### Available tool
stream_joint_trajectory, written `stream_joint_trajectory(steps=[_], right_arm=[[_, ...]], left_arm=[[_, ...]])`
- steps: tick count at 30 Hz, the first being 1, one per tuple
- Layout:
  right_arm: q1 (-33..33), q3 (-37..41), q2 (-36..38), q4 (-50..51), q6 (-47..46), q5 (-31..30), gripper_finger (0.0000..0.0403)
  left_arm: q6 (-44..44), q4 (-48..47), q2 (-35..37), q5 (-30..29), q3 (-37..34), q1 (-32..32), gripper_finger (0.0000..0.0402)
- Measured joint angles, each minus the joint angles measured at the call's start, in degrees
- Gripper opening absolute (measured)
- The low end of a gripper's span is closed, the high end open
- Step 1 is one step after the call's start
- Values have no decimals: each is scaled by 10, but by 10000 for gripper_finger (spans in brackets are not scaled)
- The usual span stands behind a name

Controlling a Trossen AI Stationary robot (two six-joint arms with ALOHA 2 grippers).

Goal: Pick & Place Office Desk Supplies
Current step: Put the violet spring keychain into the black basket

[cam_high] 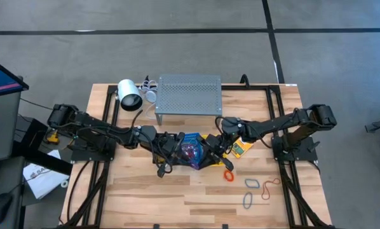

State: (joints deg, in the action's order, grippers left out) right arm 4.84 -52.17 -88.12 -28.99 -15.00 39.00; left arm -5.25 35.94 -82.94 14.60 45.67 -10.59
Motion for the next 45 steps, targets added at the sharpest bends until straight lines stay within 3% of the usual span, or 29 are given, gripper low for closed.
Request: stream_joint_trajectory(steps=[5, 10, 16, 22, 31, 38, 45], right_arm=[[0, 0, 0, 5, 0, 1, 26], [4, 0, 0, 5, 0, 28, 67], [2, 0, 1, -2, -14, 48, 152], [-5, 0, 31, 14, 8, 27, 235], [-13, 0, 129, 170, 95, -76, 258], [-10, 0, 200, 303, 108, -153, 258], [46, 0, 283, 481, 123, -325, 258]], left_arm=[[7, 0, 0, 0, 0, 1, 29], [18, -5, 0, 0, 0, 2, 22], [20, -8, 0, 2, 0, 5, 21], [20, -57, 23, 2, 0, 16, 18], [30, -203, 147, -18, -2, 17, 17], [32, -298, 228, -90, -30, 17, 19], [-2, -323, 275, -123, -82, 23, 19]])
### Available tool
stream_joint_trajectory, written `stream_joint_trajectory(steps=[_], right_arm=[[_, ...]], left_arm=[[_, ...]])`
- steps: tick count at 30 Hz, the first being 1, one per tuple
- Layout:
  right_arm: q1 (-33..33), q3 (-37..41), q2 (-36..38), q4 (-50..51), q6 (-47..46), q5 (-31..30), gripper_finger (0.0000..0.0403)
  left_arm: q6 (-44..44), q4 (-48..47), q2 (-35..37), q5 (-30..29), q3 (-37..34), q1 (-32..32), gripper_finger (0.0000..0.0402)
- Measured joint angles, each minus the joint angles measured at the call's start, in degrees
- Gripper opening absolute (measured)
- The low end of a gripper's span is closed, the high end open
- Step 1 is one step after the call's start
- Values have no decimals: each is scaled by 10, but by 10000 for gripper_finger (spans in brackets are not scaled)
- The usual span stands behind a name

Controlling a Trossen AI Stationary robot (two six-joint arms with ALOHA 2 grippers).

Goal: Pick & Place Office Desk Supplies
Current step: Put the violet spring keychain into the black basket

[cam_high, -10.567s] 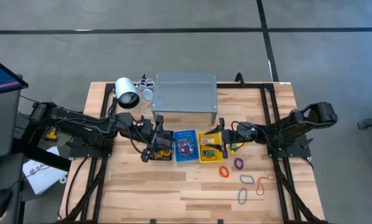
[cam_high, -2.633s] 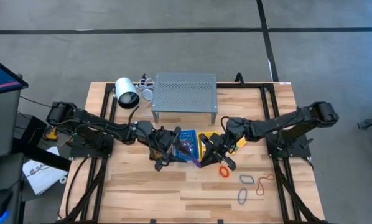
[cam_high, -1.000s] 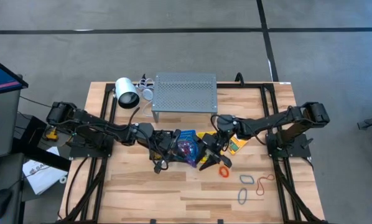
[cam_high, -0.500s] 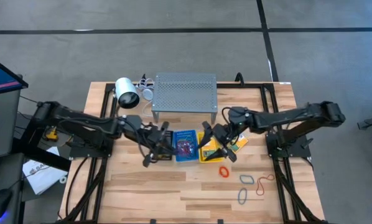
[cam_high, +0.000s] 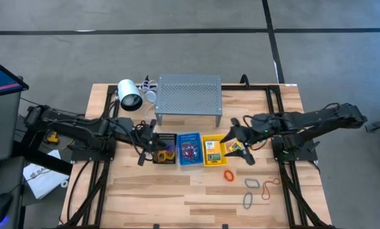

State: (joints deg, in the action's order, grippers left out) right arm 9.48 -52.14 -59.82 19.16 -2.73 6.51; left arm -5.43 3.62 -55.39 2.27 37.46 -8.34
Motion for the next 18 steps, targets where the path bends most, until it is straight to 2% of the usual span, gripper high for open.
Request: stream_joint_trajectory(steps=[4, 8, 13, 18], right_arm=[[44, 4, 43, 30, -15, -65, 258], [86, 44, 92, 4, -33, -92, 258], [127, 129, 153, -85, -52, -132, 258], [153, 222, 202, -203, -53, -141, 258]], left_arm=[[-13, 44, 20, -10, -54, 9, 20], [-35, 124, 29, -10, -119, 27, 20], [-61, 191, 29, -10, -180, 50, 20], [-85, 179, 29, -10, -196, 66, 20]])
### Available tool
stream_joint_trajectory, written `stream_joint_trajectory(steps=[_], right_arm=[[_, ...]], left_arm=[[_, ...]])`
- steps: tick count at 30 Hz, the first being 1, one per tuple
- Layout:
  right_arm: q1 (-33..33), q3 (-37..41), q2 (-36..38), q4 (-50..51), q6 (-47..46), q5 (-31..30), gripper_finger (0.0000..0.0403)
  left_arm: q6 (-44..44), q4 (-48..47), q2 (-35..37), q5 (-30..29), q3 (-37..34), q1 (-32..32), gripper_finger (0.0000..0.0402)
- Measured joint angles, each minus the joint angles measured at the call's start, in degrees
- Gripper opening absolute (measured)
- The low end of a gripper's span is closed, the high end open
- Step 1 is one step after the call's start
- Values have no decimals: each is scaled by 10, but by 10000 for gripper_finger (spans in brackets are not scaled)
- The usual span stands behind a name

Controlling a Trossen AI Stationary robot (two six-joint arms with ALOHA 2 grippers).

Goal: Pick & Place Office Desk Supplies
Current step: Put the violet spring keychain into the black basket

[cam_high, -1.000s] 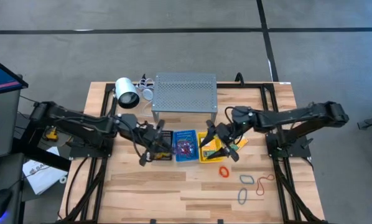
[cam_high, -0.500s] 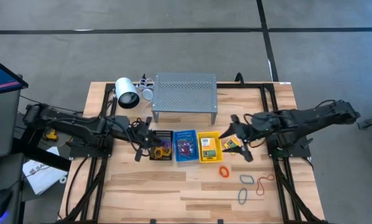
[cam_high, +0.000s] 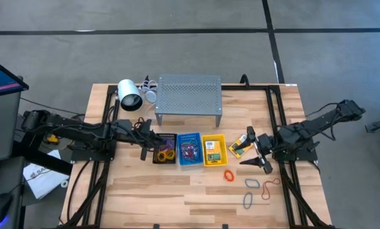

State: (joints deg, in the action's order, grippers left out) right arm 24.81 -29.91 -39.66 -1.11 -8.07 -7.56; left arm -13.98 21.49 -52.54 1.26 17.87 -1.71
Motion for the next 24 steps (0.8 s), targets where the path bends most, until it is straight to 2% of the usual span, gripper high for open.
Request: stream_joint_trajectory(steps=[6, 12, 24], right_arm=[[9, 96, 19, -128, -20, 0, 258], [10, 164, 18, -238, -31, 0, 258], [10, 175, 18, -251, -42, 0, 258]], left_arm=[[-15, -25, -31, -17, 1, -1, 20], [-46, -19, -99, -19, 0, -1, 22], [-96, -11, -174, -8, 1, -2, 23]])
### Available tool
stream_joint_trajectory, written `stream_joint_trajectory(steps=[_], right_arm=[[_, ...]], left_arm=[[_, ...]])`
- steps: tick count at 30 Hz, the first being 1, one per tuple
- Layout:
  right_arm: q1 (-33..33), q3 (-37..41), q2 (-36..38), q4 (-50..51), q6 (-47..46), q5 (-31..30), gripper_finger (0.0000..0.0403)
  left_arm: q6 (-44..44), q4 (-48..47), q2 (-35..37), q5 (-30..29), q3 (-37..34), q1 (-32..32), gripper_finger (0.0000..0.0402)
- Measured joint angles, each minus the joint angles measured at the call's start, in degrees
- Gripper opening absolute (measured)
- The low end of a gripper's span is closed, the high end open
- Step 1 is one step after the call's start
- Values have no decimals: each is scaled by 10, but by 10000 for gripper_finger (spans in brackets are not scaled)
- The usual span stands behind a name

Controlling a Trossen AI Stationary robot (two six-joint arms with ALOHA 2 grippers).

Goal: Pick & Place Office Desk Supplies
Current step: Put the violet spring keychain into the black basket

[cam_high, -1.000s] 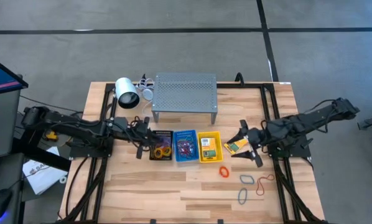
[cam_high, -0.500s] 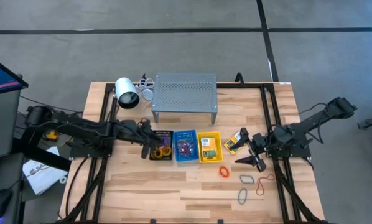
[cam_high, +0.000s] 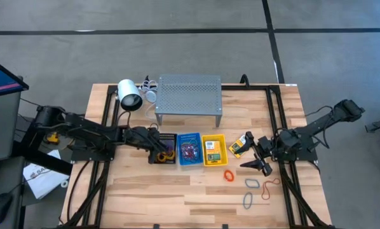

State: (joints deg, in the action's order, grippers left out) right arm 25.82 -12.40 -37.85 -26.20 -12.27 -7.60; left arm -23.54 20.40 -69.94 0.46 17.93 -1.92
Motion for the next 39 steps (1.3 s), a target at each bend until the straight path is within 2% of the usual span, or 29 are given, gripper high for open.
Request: stream_joint_trajectory(steps=[16, 22, 27, 39], right_arm=[[0, 0, 0, 3, -12, 0, 258], [0, 0, 0, 4, -13, 0, 258], [0, 0, 0, 4, -13, 0, 258], [0, 0, 0, 5, -15, 0, 258]], left_arm=[[-44, -24, -23, 15, 0, 0, 23], [-44, -26, -23, -2, 0, 1, 29], [-50, -30, -23, -11, 0, 1, 58], [-54, -26, -22, -11, 3, 1, 162]])
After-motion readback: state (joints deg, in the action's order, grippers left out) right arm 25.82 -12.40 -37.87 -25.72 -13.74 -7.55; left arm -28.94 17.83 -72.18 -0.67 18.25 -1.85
